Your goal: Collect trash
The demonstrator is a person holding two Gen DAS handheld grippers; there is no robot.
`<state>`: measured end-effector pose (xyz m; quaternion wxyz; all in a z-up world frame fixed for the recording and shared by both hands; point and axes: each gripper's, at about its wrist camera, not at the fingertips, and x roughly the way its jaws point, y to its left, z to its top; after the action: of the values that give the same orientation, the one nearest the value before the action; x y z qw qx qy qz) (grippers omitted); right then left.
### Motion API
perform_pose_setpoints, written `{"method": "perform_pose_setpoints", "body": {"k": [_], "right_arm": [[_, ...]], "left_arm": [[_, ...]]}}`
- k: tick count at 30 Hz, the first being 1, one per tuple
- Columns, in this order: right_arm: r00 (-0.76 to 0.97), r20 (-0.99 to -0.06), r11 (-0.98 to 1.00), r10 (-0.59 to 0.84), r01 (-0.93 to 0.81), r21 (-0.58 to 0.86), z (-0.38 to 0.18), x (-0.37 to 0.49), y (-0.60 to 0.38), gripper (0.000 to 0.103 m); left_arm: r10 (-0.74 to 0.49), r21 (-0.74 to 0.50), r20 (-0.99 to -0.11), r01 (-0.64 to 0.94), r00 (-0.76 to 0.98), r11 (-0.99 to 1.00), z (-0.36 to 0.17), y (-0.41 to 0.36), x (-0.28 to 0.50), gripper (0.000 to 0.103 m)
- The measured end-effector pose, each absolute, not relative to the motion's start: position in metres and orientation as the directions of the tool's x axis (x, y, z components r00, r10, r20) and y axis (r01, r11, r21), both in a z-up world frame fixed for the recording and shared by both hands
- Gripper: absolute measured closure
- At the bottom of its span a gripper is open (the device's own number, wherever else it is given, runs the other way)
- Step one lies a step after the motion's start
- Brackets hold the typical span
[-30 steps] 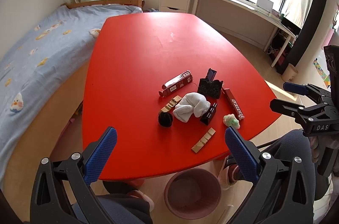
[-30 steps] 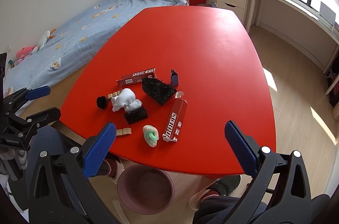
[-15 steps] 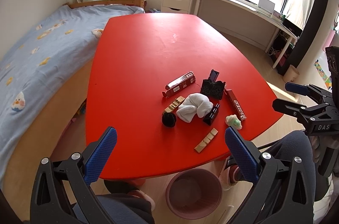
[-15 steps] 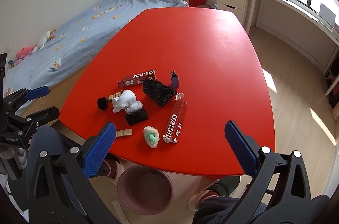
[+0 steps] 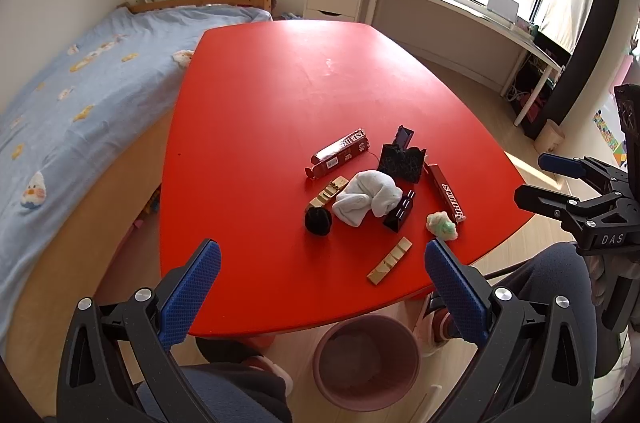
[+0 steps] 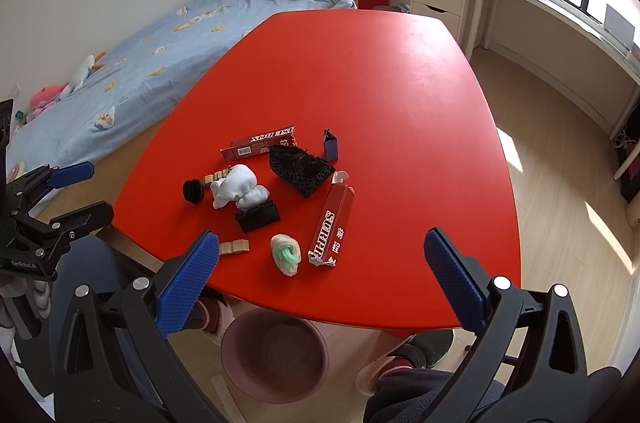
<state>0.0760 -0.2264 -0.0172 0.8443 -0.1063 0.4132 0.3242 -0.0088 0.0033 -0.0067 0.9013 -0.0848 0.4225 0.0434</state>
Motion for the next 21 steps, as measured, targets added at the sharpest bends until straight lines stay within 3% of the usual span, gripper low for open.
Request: {"method": "perform_pose_setpoints", "body": {"k": [21], "right_arm": [[0.417,-0.792,0.773,0.446,-0.625,0.106,-0.028,0.079,-0.224,0.003]], "left_arm": [[-0.008,-0.127,-0.779,-0.145,0.627,0.981,-0.013,0.003,-0.006,0.005]]}}
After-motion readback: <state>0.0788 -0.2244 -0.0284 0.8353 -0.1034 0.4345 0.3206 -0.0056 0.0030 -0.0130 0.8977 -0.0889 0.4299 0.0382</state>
